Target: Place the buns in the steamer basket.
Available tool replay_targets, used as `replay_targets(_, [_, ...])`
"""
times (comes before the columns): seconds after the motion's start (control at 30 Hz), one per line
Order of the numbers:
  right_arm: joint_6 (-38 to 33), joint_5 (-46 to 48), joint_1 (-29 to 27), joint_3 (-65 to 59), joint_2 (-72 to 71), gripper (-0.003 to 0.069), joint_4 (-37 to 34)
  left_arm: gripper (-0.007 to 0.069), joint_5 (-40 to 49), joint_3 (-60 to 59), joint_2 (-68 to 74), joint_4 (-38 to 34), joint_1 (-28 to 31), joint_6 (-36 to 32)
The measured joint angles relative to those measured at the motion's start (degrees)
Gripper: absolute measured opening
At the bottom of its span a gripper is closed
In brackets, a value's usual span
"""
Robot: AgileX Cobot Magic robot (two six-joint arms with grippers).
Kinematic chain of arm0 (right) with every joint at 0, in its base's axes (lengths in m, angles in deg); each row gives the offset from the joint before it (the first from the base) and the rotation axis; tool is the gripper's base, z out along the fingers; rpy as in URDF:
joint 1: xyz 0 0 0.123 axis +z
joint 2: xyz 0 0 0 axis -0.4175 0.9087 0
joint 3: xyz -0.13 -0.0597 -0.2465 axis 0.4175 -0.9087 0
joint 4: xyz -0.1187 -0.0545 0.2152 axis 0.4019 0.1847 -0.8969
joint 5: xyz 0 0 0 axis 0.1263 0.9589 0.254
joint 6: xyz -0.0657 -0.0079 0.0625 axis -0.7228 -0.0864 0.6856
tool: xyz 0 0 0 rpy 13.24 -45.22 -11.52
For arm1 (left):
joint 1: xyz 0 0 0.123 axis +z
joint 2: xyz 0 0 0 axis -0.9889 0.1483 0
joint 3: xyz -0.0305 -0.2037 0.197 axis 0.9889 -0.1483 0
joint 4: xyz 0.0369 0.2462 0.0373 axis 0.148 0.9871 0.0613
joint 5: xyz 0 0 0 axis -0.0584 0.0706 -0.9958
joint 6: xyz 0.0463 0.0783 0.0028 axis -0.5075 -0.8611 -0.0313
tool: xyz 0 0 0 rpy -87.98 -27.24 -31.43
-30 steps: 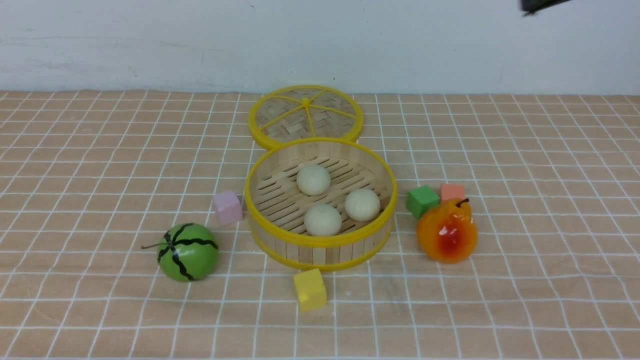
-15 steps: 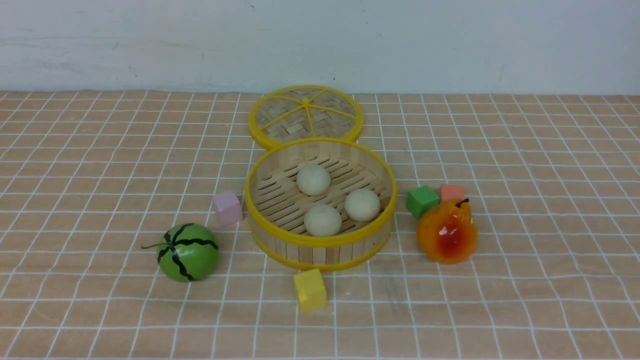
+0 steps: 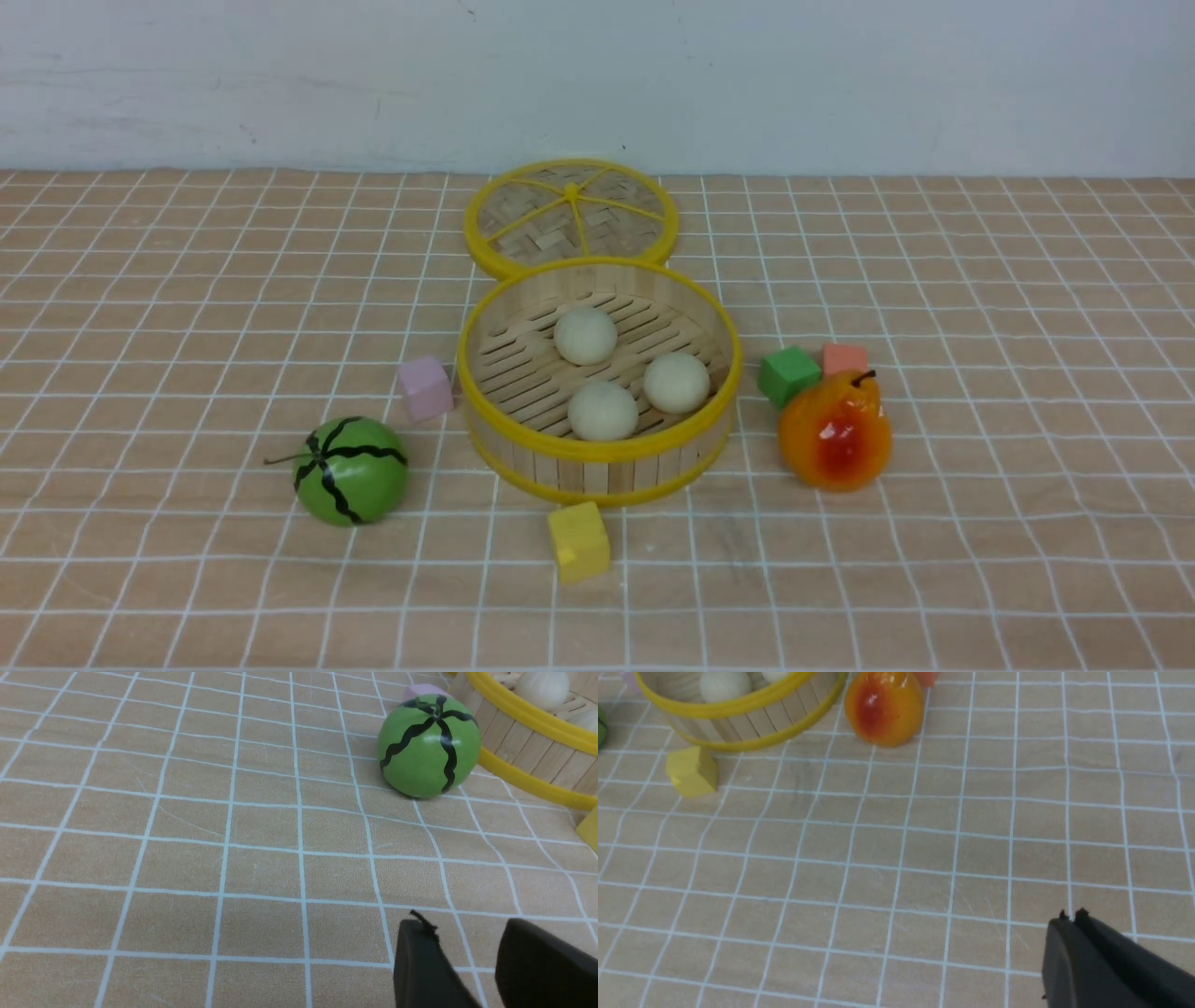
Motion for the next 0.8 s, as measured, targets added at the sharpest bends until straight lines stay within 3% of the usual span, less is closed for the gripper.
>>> replay_targets(0.33, [0.08,-1.46,-1.12,-2.72,-1.73,-0.0012,2.0,0.0238,0.0,0.0,0.0,0.0,0.0,0.0])
replay_targets(0.57, [-12.04,-23.42,-15.13,-12.82,-11.77,-0.001,-0.61,0.0238,0.0,0.0,0.0,0.0,0.0,0.0])
replay_targets(0.8, [-15.11,-30.25,-23.09,-26.89,-20.65,-0.0006,-1.93,0.0238,0.0,0.0,0.0,0.0,0.0,0.0])
